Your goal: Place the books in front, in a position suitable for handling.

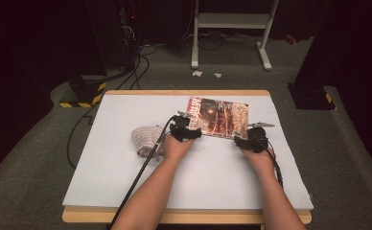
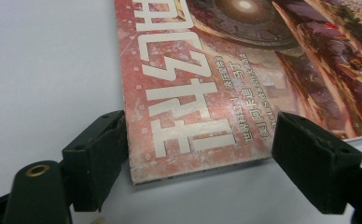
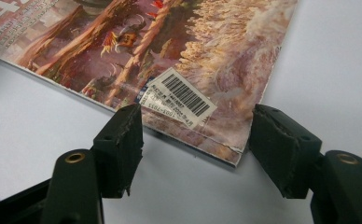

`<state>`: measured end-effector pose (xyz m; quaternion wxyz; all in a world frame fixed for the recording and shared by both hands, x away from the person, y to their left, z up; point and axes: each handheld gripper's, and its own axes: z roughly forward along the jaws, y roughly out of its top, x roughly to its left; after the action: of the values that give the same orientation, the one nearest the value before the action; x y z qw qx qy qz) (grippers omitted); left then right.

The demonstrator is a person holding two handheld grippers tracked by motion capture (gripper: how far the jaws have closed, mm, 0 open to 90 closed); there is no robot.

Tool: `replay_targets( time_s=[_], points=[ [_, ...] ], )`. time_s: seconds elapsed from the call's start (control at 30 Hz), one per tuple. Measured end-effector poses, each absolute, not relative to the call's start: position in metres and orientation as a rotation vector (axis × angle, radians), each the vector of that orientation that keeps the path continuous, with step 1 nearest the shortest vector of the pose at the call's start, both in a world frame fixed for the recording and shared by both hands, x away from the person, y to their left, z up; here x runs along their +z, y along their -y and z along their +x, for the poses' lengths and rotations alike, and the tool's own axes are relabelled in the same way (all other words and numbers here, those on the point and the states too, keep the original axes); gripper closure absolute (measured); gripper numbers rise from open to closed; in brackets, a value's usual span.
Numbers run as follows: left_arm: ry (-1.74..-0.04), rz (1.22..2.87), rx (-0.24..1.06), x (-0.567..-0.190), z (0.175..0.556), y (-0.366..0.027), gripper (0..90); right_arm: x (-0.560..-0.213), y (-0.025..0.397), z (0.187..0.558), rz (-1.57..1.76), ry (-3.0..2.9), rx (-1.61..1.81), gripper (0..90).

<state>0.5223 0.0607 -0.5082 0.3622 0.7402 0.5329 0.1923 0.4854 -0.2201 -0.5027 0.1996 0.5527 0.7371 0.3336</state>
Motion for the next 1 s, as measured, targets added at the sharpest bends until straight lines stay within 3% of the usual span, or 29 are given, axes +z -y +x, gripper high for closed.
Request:
replay_targets(
  time_s=[0.17,1.0],
  points=[
    [-1.372,1.902,0.504,-0.508,0.515,-0.063,22.6,-0.503,0.222,0.481,1.527,-2.052,0.914,43.9],
    [-1.264,2.002,0.554,-0.511,0.409,-0.084,26.0,-0.504,0.205,0.393,1.449,-2.093,0.871,44.1]
  ],
)
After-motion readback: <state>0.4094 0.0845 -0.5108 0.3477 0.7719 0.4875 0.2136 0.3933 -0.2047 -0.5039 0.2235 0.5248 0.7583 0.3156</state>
